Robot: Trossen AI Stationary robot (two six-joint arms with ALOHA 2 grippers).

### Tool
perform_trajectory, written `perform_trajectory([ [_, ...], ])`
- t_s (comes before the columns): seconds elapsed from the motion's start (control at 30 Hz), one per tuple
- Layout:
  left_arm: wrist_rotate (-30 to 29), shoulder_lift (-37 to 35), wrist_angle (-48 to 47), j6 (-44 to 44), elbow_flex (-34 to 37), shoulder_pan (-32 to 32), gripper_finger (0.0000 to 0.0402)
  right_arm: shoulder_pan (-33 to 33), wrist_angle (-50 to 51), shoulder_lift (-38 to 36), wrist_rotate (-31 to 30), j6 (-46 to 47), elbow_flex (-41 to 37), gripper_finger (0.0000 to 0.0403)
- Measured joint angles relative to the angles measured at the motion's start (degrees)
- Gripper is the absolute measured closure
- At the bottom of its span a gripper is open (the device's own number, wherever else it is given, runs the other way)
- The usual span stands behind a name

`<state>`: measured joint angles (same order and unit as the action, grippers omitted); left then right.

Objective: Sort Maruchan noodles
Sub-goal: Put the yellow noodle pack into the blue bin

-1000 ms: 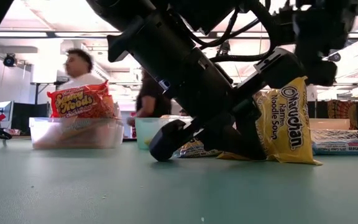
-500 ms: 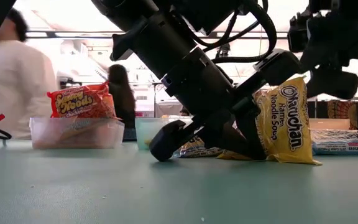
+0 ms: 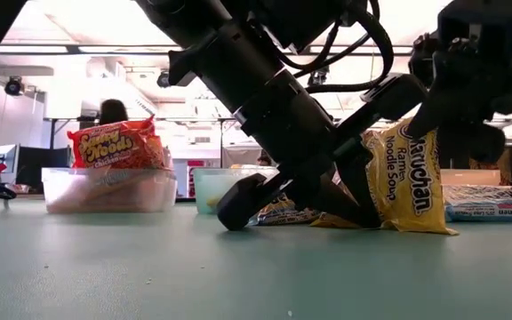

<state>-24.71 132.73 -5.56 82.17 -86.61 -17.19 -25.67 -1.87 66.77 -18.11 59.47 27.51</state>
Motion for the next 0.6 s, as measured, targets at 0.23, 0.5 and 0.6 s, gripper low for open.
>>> perform_trajectory([
  [0.23,0.0,0.02,0.01,0.0,0.0,0.06,0.0401,0.02,-10.24,9.2,-3.51,-0.81,0.0,0.0177],
  [0.5,0.05,0.01,0.02,0.04,0.0,0.07,0.0401,0.04,-13.68,14.01,-6.5,0.14,0.02,0.0179],
  [0.6,0.09,0.0,0.04,0.04,0.0,0.09,0.0401,0.04,-13.46,13.92,-6.37,0.18,0.02,0.0192],
])
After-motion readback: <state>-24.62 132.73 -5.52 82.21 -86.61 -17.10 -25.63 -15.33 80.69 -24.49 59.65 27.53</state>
